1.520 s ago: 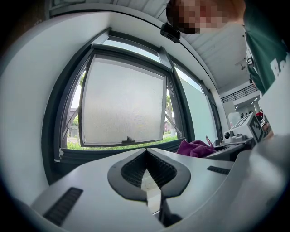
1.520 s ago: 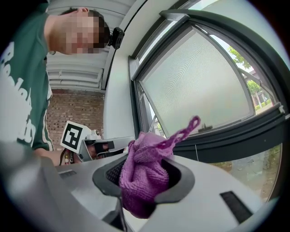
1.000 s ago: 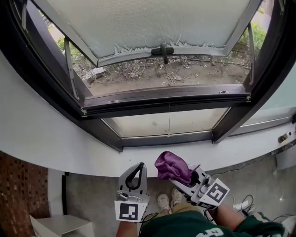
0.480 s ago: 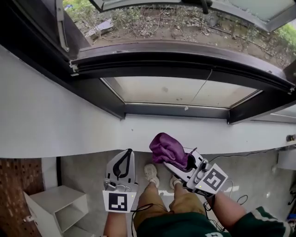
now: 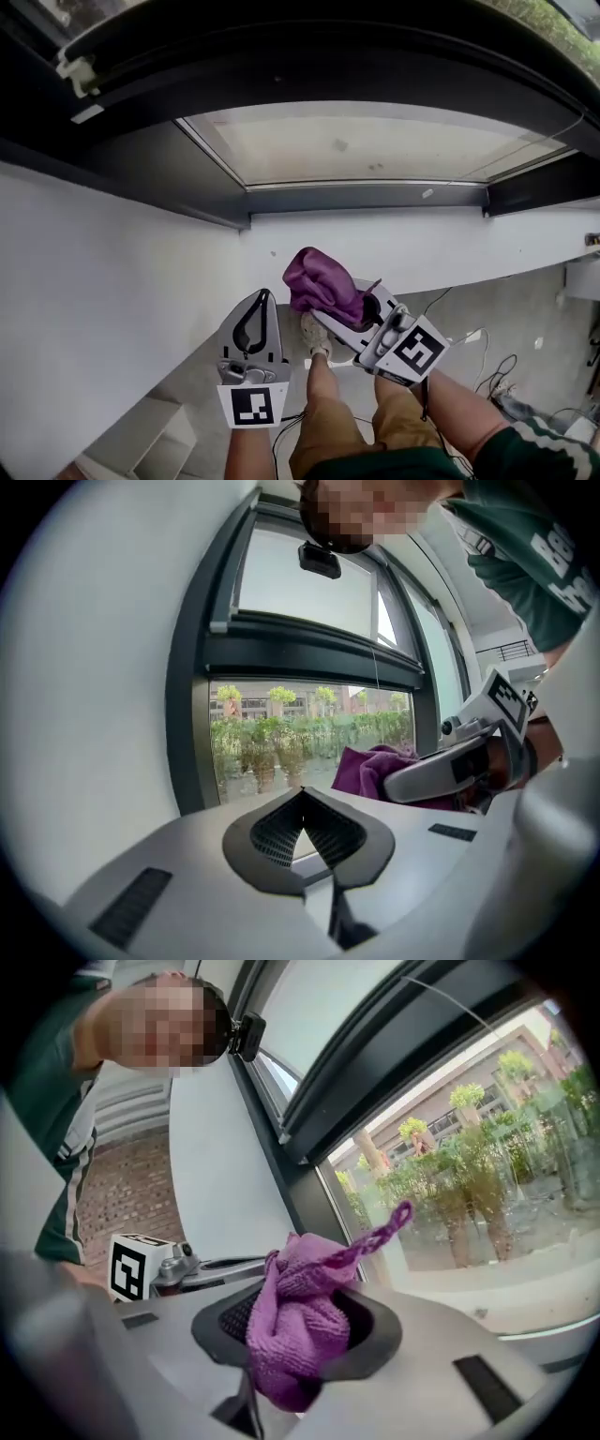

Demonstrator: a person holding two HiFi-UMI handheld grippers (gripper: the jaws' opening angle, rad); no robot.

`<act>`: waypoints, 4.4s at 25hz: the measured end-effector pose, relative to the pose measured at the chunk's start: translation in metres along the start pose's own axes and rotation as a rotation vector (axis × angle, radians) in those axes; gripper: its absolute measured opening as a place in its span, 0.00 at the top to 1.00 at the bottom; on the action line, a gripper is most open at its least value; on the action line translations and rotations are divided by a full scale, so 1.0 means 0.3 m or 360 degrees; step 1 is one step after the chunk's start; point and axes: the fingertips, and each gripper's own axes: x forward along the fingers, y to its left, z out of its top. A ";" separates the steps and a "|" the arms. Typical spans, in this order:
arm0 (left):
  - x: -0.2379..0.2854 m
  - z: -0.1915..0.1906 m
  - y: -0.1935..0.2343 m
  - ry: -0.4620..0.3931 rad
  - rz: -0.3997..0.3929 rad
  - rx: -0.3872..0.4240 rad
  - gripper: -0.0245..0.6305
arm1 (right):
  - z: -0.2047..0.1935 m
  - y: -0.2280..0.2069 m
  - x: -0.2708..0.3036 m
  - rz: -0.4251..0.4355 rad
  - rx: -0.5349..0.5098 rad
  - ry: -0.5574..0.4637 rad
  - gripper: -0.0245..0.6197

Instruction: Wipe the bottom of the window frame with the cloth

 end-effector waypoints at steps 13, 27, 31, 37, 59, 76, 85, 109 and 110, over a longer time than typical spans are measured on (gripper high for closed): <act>0.164 -0.458 0.136 0.0063 0.0087 -0.0105 0.96 | -0.409 -0.262 0.273 -0.0175 0.0012 0.0145 0.73; 0.377 -0.820 0.241 0.0126 0.0220 -0.0167 0.96 | -0.755 -0.460 0.618 -0.0069 -0.0010 0.0314 0.73; 0.397 -0.852 0.264 0.0134 0.0255 -0.0221 0.96 | -0.826 -0.491 0.668 -0.0100 -0.0023 0.0391 0.73; 0.419 -0.891 0.272 0.0185 0.0238 -0.0197 0.96 | -0.882 -0.539 0.725 -0.0159 0.0084 0.0458 0.73; 0.442 -0.932 0.269 0.0309 0.0175 -0.0123 0.96 | -0.992 -0.627 0.690 -0.0366 0.0064 0.0686 0.73; 0.538 -0.884 0.117 0.0377 0.0097 -0.0065 0.96 | -0.993 -0.746 0.532 -0.0445 0.0035 0.0793 0.74; 0.586 -0.865 -0.040 0.0409 0.0062 -0.0062 0.96 | -0.992 -0.834 0.361 -0.0496 0.0043 0.0796 0.74; 0.839 -0.763 -0.630 0.0394 -0.0117 -0.0021 0.96 | -0.944 -1.193 -0.270 -0.0731 0.0092 0.0776 0.74; 0.841 -0.754 -0.634 0.0396 -0.0125 -0.0023 0.96 | -0.939 -1.193 -0.276 -0.0739 0.0100 0.0777 0.74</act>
